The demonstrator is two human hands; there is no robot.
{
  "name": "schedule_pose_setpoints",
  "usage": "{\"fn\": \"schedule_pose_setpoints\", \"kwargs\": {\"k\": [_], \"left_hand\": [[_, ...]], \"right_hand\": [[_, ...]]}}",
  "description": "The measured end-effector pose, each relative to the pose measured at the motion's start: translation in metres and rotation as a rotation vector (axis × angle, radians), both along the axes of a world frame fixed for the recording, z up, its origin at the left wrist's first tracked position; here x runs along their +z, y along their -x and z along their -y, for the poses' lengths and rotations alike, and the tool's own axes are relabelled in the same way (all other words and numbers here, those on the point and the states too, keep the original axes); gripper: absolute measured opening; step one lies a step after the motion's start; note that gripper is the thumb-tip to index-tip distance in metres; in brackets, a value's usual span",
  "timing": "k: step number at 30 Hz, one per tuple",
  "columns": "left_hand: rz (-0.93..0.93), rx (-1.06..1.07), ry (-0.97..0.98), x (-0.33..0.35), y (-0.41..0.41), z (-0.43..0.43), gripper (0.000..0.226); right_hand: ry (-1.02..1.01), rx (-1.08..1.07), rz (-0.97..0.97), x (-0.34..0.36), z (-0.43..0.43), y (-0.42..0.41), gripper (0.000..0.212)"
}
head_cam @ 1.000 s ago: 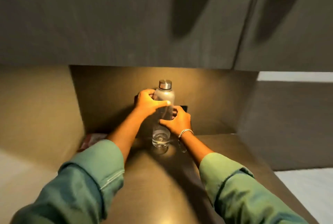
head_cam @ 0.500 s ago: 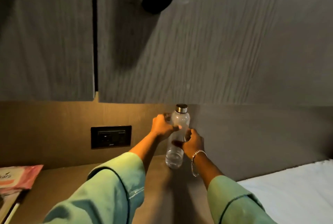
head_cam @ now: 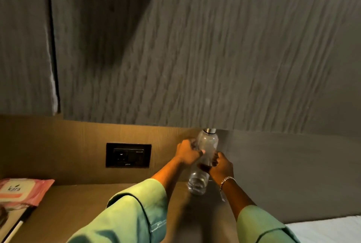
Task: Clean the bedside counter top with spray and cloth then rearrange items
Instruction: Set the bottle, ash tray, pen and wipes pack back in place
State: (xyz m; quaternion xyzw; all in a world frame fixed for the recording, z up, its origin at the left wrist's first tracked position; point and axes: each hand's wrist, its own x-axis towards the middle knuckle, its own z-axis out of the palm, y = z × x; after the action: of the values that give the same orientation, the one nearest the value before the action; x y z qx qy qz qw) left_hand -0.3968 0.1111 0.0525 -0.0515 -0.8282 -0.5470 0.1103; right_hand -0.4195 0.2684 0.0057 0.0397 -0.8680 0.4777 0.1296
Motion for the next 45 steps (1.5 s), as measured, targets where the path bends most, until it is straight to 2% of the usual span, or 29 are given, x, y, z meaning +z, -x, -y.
{"fn": "schedule_pose_setpoints", "kwargs": {"k": [5,9,11,14,16,19,22,26,31,34,36,38,42,45], "left_hand": [[0.050,0.096,-0.002,-0.004,-0.032,0.025,0.057],[0.062,0.236,-0.031,-0.016,-0.077,0.081,0.046],[0.062,0.333,-0.057,-0.026,-0.099,0.117,0.038],[0.059,0.463,-0.104,-0.042,-0.133,0.180,0.031],[0.065,0.576,-0.106,-0.048,-0.158,0.224,0.028],[0.093,0.744,-0.041,-0.058,-0.202,0.287,0.024],[0.161,0.848,0.096,-0.069,-0.243,0.343,0.026],[0.360,0.894,0.363,-0.083,-0.283,0.393,0.037],[0.388,0.831,0.471,-0.096,-0.294,0.401,0.037],[0.425,0.858,0.430,-0.102,-0.291,0.396,0.040],[0.425,0.898,0.386,-0.103,-0.291,0.394,0.036],[0.429,0.938,0.348,-0.104,-0.291,0.395,0.033],[0.499,1.030,0.250,-0.102,-0.289,0.392,0.030],[0.521,1.065,0.161,-0.101,-0.289,0.389,0.030]], "right_hand": [[-0.065,-0.111,-0.022,-0.009,0.011,-0.012,0.057],[0.070,-0.346,-0.045,-0.032,0.038,-0.039,0.076],[0.139,-0.378,-0.100,-0.047,0.069,-0.067,0.070],[0.294,-0.164,-0.058,-0.069,0.137,-0.116,0.057],[0.312,0.009,0.097,-0.072,0.188,-0.145,0.042],[0.216,0.269,0.306,-0.069,0.266,-0.188,0.013],[0.043,0.414,0.367,-0.068,0.338,-0.219,0.014],[-0.061,0.474,0.475,-0.075,0.407,-0.239,0.022],[-0.219,0.440,0.449,-0.074,0.432,-0.243,0.038],[-0.252,0.434,0.396,-0.068,0.435,-0.242,0.034],[-0.262,0.472,0.325,-0.063,0.441,-0.237,0.020],[-0.269,0.499,0.280,-0.058,0.452,-0.232,0.031],[-0.305,0.496,0.336,-0.055,0.470,-0.224,0.030],[-0.258,0.476,0.370,-0.058,0.468,-0.219,0.024]]}}
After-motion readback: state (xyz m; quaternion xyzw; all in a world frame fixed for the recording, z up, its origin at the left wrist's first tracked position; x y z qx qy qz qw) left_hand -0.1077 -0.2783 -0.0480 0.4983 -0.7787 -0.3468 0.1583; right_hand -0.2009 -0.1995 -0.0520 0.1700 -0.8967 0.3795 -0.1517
